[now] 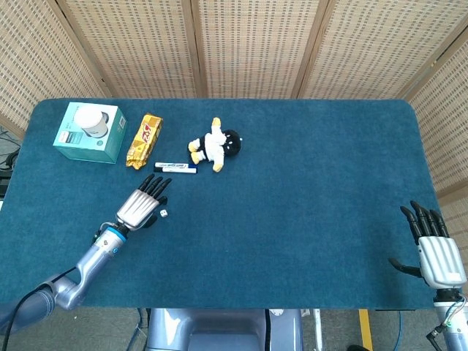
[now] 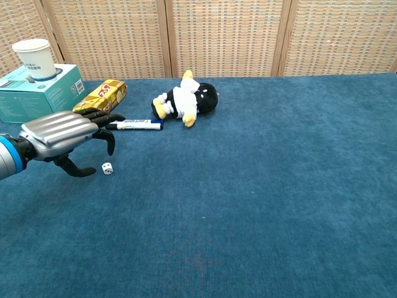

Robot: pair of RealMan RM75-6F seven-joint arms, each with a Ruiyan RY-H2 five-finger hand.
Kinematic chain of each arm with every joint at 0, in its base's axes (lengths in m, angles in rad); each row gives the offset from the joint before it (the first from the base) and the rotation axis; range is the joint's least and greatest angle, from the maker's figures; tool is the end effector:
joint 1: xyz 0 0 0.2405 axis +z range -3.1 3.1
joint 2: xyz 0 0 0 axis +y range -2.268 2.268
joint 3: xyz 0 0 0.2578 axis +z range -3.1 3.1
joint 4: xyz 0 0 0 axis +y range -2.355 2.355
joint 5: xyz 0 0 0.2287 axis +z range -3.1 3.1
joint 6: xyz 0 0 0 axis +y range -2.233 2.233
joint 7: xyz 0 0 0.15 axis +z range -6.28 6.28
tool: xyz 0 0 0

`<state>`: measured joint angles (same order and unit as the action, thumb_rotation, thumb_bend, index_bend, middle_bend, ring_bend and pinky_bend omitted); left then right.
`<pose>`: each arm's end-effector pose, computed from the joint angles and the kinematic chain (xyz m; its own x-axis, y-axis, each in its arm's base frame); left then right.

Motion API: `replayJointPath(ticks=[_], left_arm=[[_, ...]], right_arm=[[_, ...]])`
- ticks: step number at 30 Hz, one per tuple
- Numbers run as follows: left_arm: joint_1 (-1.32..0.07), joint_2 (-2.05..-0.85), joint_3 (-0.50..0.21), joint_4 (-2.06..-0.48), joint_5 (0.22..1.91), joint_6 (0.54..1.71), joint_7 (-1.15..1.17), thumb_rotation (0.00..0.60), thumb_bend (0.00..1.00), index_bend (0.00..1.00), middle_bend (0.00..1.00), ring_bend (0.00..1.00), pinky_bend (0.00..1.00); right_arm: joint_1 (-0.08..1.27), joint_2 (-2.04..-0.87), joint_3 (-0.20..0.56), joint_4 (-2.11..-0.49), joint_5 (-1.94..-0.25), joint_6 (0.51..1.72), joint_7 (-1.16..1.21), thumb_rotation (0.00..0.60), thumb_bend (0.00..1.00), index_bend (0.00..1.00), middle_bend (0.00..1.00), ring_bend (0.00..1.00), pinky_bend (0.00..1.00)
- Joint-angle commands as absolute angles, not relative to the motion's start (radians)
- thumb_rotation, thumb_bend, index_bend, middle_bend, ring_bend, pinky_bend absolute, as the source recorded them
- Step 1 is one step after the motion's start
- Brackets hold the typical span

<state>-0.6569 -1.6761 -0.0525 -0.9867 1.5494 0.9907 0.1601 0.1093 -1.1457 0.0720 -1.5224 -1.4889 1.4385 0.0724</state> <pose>-0.2342 0.3558 -0.0544 0.7153 0.0946 0.6923 0.6272 -0.5237 -0.5765 -0.3341 -0.2033 0.1415 0.3833 -0.0118 0.9235 -0.9236 -0.0116 0.3832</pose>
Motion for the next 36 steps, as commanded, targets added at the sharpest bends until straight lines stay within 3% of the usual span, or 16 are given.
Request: replayJointPath(ticks=[1,8,18,24,28,36], left_arm=[[-0.662,-1.687,-0.053,-0.977,1.544,0.985,0.163,0.6,0.32,0.4,0.0,0.0,0.0],[-0.677,-1.723,-0.058,-0.949,1.525,0.971,0.169,0.6,0.32,0.41,0.0,0.0,0.0],[-0.689,-1.746,-0.063,-0.934,1.5,0.958,0.213,0.6,0.33,0.56,0.0,0.0,0.0],[-0.687,-1.735,-0.066,-0.951,1.491,0.97,0.234,0.6,0.33,0.57,0.0,0.0,0.0],[-0.682,-1.688,-0.078,-1.021,1.499,1.017,0.235,0.6,0.33,0.58,0.0,0.0,0.0],[-0.664,-1.479,-0.151,-1.356,1.531,1.179,0.238,0.6,0.33,0.58,0.0,0.0,0.0]], right_arm=[[0.11,-1.145,0.072,-1.522,-1.489,1.437,0.074,0.6,0.13,0.0,0.0,0.0,0.0],[0.111,-1.145,0.074,-1.521,-1.482,1.432,0.08,0.6,0.13,0.0,0.0,0.0,0.0],[0.111,-1.141,0.077,-1.516,-1.478,1.432,0.096,0.6,0.13,0.0,0.0,0.0,0.0],[0.11,-1.139,0.078,-1.514,-1.477,1.433,0.105,0.6,0.13,0.0,0.0,0.0,0.0],[0.109,-1.137,0.078,-1.515,-1.478,1.436,0.109,0.6,0.13,0.0,0.0,0.0,0.0],[0.106,-1.132,0.076,-1.52,-1.485,1.444,0.115,0.6,0.13,0.0,0.0,0.0,0.0]])
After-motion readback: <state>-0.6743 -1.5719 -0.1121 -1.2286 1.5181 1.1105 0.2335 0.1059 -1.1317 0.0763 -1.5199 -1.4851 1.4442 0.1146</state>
